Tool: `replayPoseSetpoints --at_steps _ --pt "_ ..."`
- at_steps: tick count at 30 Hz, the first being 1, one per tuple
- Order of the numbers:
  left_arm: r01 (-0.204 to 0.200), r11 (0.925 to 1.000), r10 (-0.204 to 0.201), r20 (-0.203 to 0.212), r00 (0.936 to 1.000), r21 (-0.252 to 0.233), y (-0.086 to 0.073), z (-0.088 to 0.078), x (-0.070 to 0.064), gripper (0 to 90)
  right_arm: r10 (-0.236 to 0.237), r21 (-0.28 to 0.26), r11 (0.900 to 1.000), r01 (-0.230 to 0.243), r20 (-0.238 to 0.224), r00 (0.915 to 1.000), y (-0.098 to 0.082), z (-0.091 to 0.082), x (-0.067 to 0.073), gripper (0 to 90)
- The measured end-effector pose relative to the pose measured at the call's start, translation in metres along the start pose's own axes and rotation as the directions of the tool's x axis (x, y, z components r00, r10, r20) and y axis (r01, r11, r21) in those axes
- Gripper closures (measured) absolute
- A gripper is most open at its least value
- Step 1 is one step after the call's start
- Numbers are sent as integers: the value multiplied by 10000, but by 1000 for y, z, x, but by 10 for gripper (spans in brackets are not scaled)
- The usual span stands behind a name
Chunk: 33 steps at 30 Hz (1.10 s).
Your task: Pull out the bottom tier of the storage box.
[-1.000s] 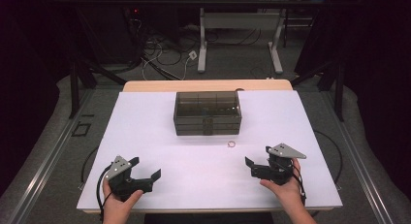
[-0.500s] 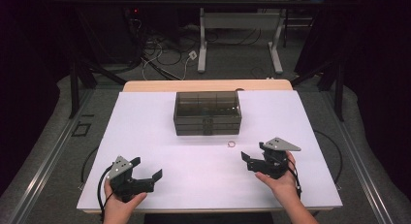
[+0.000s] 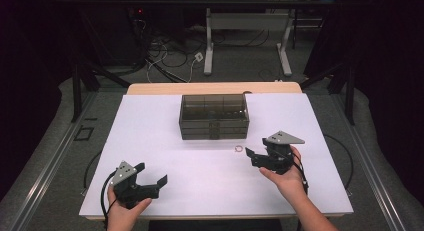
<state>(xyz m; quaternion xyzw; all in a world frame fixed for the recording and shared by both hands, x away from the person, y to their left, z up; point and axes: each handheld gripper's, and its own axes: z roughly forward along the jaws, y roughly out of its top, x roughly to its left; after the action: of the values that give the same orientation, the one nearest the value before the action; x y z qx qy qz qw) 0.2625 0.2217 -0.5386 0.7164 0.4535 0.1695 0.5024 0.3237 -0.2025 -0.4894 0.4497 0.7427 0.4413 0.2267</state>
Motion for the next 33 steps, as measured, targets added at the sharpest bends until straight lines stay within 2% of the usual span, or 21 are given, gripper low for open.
replayPoseSetpoints --at_steps 2,7,11,20,33 --pt "5 10000 -5 11 10000 10 0 0 0 5 11 30 10000 -11 -3 10000 3 2 0 295" --pt "12 10000 -12 9 10000 10 0 0 0 5 78 676 9977 -84 101 9999 11 8 2 313" --pt "10 10000 -10 3 10000 3 0 0 0 5 91 962 9953 -110 192 9998 16 12 6 312" --pt "60 10000 -60 70 10000 39 0 0 1 6 149 1499 9886 -162 102 9998 26 25 9 313" --pt "133 9999 -133 56 9999 -16 0 -1 2 8 393 1918 9806 -393 37 9992 30 42 8 324"
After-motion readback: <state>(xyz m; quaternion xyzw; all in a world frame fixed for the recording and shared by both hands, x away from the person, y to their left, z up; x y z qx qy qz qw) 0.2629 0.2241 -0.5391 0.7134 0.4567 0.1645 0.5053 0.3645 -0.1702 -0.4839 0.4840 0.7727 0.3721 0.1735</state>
